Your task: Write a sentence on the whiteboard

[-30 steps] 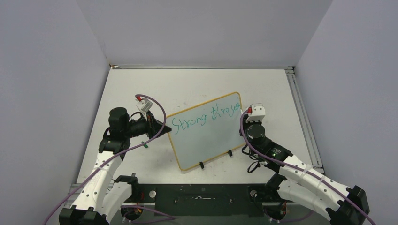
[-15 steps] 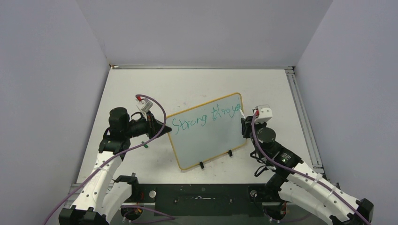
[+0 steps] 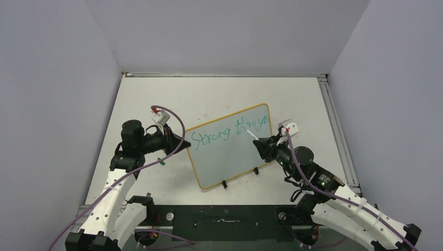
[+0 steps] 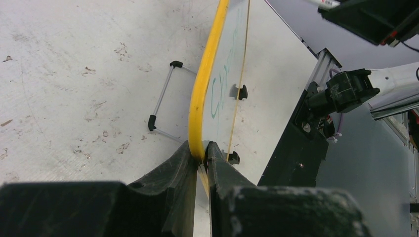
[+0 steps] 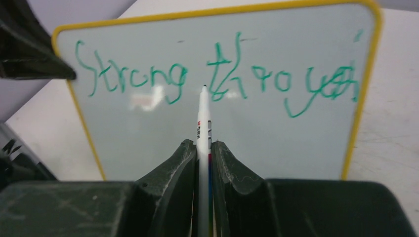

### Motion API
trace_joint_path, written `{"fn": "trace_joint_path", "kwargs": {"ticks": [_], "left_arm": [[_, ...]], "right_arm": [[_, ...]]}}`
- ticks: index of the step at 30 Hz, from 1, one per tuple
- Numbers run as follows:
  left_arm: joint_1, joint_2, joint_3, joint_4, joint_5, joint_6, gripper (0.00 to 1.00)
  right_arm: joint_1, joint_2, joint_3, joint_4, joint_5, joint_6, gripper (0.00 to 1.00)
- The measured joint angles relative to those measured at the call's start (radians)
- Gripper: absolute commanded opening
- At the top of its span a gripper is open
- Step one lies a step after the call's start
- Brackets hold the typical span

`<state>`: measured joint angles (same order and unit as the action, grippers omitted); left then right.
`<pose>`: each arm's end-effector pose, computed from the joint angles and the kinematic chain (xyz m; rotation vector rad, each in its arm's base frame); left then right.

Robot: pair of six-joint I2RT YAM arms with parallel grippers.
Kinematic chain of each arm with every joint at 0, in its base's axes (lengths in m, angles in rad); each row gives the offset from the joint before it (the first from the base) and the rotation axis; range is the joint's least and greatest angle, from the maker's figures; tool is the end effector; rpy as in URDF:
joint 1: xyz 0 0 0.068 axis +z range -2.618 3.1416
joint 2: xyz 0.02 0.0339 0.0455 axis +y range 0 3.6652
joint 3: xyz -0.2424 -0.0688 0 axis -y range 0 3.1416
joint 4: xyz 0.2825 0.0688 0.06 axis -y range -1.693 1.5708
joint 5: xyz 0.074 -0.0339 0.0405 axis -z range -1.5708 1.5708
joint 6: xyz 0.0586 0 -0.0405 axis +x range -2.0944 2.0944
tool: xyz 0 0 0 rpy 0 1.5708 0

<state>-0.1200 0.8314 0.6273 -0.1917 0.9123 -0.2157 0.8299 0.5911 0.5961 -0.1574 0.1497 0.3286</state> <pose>0.2395 -0.0756 0.2517 0.5195 1.8919 -1.1097 0.1626 0.1648 0.2900 -0.3292 1.7458 0.7216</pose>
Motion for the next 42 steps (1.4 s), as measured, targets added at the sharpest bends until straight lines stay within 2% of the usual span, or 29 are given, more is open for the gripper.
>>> {"fn": "trace_joint_path", "kwargs": {"ticks": [6,12,16,24,32,42], "left_arm": [[-0.009,-0.008,0.000,0.000,-0.009,0.000,0.00],[-0.010,-0.008,0.000,-0.003,-0.014,0.000,0.00],[-0.011,-0.008,0.000,-0.006,-0.015,0.000,0.00],[-0.012,-0.010,0.000,-0.008,-0.015,0.003,0.00],[-0.015,-0.014,0.000,-0.010,-0.016,0.003,0.00],[-0.016,-0.014,0.000,-0.010,-0.019,0.003,0.00]], "right_arm": [[0.215,0.024,-0.103,0.085,-0.024,0.041,0.05],[0.484,0.196,-0.105,0.203,0.124,0.030,0.05],[0.592,0.330,-0.105,0.285,0.221,0.013,0.05],[0.645,0.518,-0.103,0.419,0.358,-0.011,0.05],[0.651,0.573,-0.087,0.502,0.404,-0.021,0.05],[0.651,0.617,-0.068,0.516,0.423,-0.019,0.05]]}}
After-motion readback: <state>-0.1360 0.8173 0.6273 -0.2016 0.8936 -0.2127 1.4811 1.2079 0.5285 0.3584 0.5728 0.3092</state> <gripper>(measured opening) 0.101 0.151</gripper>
